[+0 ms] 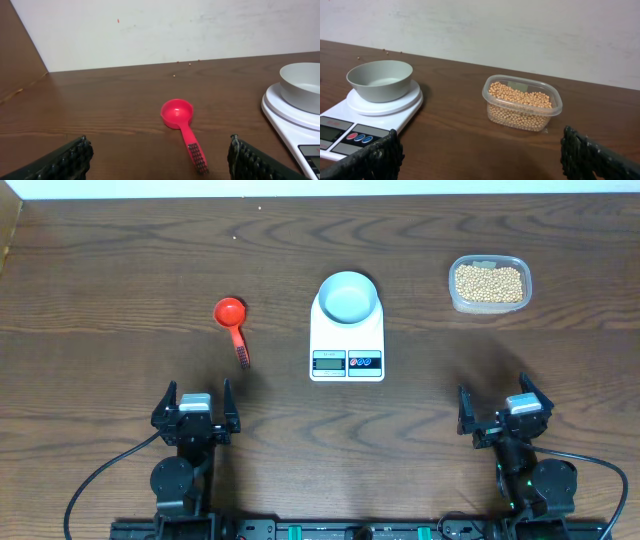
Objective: Scoop item into bowl and weigh 50g on scale
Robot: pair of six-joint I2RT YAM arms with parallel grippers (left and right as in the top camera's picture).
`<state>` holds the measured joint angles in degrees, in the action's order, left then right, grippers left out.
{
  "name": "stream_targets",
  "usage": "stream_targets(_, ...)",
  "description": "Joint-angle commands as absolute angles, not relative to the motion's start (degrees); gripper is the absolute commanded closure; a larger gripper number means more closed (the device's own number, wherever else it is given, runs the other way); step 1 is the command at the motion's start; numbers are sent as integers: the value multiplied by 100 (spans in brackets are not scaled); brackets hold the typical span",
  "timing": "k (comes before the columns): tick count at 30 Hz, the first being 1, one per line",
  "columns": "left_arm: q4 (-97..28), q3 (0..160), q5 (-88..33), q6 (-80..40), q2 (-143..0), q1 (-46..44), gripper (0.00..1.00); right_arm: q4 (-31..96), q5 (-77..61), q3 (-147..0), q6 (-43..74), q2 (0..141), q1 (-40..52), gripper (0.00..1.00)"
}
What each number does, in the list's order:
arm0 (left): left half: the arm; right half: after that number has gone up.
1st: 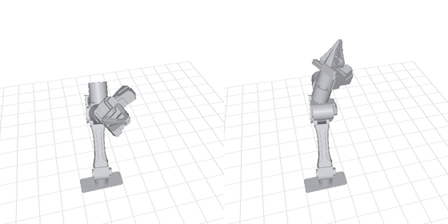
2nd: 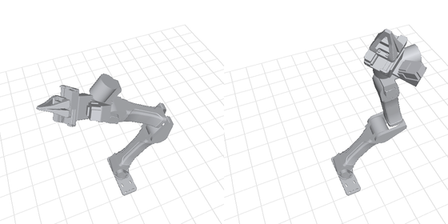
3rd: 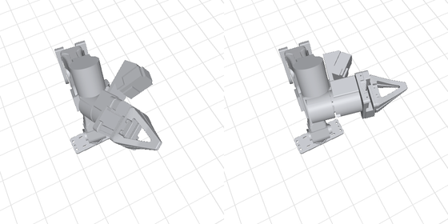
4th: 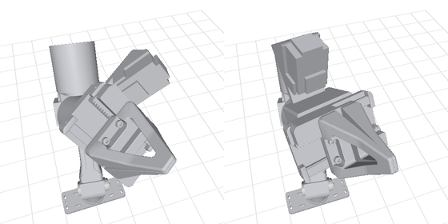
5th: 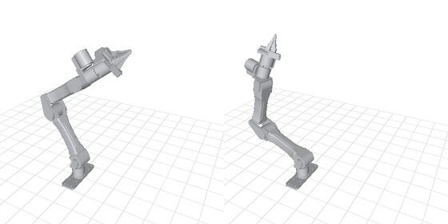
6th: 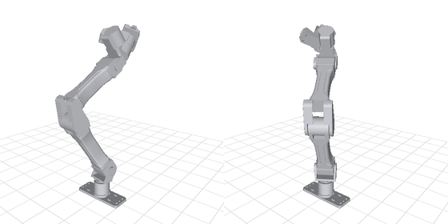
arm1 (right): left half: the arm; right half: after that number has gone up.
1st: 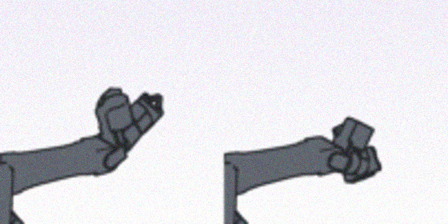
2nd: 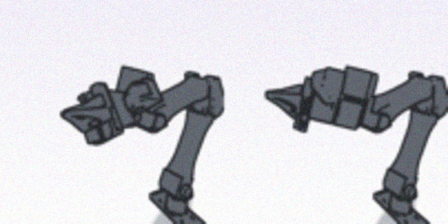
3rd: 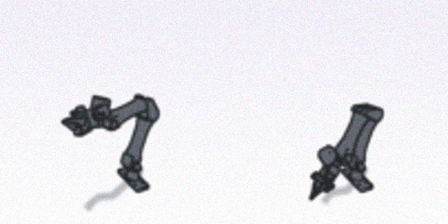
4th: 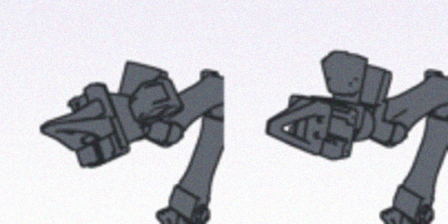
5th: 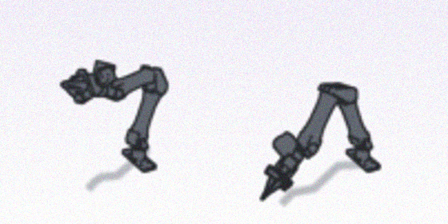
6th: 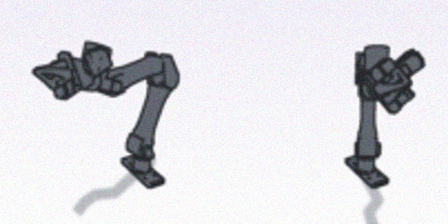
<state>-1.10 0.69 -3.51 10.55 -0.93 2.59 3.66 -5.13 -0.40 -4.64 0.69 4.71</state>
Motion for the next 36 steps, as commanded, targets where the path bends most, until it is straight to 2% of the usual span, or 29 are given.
stream_targets(1, -381, 23, -344, 1090, -104, 294, 12, 390, -464, -32, -480, 49, 458, 1)
stream_targets(16, -381, 23, -344, 1087, -104, 294, 12, 366, -314, -32, -941, 49, 458, 1)
stream_targets(36, -272, 154, -344, 1004, -113, 294, 12, 499, -985, -379, -1267, 561, 458, 1)
